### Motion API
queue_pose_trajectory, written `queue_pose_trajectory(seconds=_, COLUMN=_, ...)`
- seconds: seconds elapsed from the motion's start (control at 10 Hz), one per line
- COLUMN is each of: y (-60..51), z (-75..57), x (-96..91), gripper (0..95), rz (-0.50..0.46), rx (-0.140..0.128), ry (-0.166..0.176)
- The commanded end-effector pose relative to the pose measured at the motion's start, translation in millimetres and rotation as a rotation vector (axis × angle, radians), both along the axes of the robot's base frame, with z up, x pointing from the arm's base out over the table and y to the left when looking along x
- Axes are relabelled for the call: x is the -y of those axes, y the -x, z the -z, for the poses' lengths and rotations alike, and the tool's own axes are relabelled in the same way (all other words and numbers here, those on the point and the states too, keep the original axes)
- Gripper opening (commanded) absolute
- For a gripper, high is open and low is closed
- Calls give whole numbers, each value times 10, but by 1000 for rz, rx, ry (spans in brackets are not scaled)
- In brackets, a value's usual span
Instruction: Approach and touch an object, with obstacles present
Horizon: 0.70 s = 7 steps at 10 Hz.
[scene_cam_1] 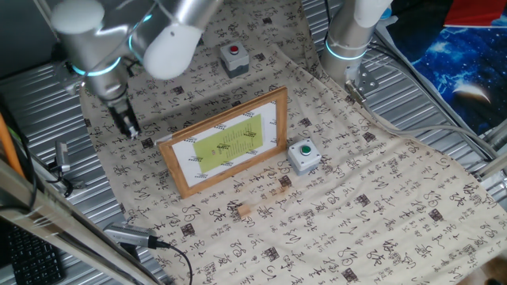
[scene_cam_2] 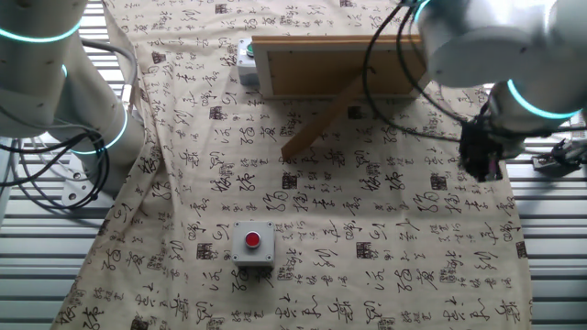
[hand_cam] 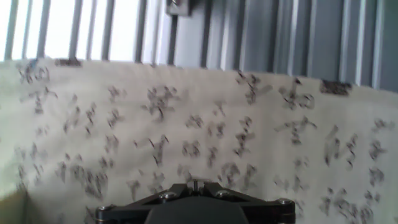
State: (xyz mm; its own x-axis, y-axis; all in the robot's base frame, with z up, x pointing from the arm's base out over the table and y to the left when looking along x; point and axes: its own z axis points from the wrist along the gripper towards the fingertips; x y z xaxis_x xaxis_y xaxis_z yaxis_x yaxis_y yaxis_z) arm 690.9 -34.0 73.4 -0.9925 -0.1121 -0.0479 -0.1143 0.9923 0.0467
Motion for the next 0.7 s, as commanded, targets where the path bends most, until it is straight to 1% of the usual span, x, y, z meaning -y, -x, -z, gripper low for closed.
queue_pose_trajectory(seconds=0.1, y=-126, z=6, x=-158, gripper=0, rz=20, rx=-4, ry=0)
queue_pose_trajectory(seconds=0.3, y=-236, z=21, x=-310, gripper=0, rz=35, rx=1, ry=-1)
queue_pose_trajectory(seconds=0.4, y=-267, z=26, x=-361, gripper=0, rz=40, rx=3, ry=0)
queue_pose_trajectory(seconds=0.5, y=-326, z=32, x=-452, gripper=0, rz=47, rx=6, ry=-1)
queue_pose_trajectory(seconds=0.7, y=-396, z=42, x=-600, gripper=0, rz=60, rx=7, ry=0)
